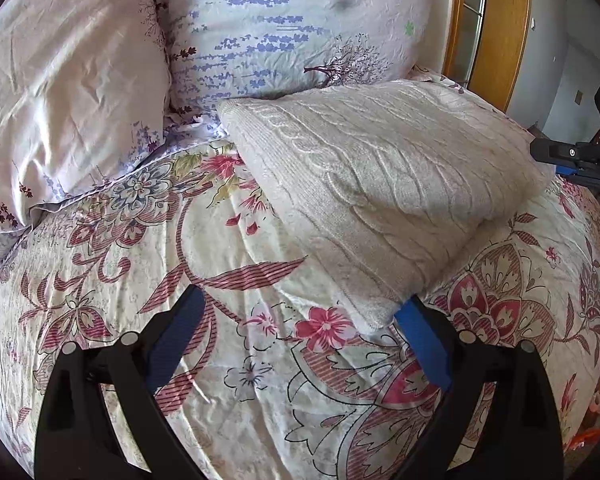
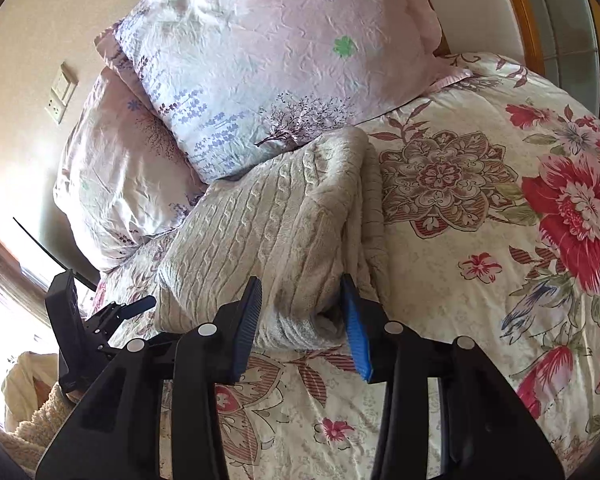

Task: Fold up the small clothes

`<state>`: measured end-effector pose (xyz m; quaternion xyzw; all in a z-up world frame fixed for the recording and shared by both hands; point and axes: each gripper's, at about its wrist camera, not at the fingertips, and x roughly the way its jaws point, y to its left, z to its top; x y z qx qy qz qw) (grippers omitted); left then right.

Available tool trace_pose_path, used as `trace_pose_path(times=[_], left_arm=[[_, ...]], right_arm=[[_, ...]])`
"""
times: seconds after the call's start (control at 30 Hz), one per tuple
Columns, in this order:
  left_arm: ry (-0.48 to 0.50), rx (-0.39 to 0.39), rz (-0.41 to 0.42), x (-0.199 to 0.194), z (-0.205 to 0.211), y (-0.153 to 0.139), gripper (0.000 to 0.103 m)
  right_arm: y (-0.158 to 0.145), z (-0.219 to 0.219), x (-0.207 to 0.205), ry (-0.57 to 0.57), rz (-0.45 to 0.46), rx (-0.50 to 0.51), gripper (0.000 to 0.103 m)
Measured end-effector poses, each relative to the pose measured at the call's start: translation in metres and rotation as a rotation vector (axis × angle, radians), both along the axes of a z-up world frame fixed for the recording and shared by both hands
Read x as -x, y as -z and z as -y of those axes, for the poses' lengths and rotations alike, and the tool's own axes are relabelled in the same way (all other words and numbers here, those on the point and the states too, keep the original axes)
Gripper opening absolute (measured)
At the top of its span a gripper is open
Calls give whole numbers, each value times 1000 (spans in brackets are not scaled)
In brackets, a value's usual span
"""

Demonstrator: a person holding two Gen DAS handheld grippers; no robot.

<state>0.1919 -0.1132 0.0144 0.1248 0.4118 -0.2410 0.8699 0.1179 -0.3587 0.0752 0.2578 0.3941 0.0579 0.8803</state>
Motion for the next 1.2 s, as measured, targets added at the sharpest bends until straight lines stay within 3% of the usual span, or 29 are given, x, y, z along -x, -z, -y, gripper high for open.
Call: trace_pose_path(times=[0.07,0.33,0.43,0.6,0.73,0.93,1.07,1.2], left_arm=[[-4,4,-5,-1,-1,0,95],[-16,11,-19,-3,-2,2,95],[-28,13,-20,-4,-3,3,96],[-44,11,-1,-6,-6,-2,96],[-53,6,33,-1,-6,-8,96],[-67,-25,11,0,-5,-1,95],[-106,-2,-53,-3,-12,5,94],[-127,-10,-45,-2,-8,7,95]], right_arm=[[2,-1,-1,0,-3,9,41],[7,-5,-2,-4,-11,40,18],[5,-1,1,35,10,40,14],[-10,16,8,121,78,-22,12],[-11,11,9,132,74,16,12],[19,12,9,177,-75,23,12],[27,12,13,194,-98,9,12],[33,18,6,216,-105,5,13]])
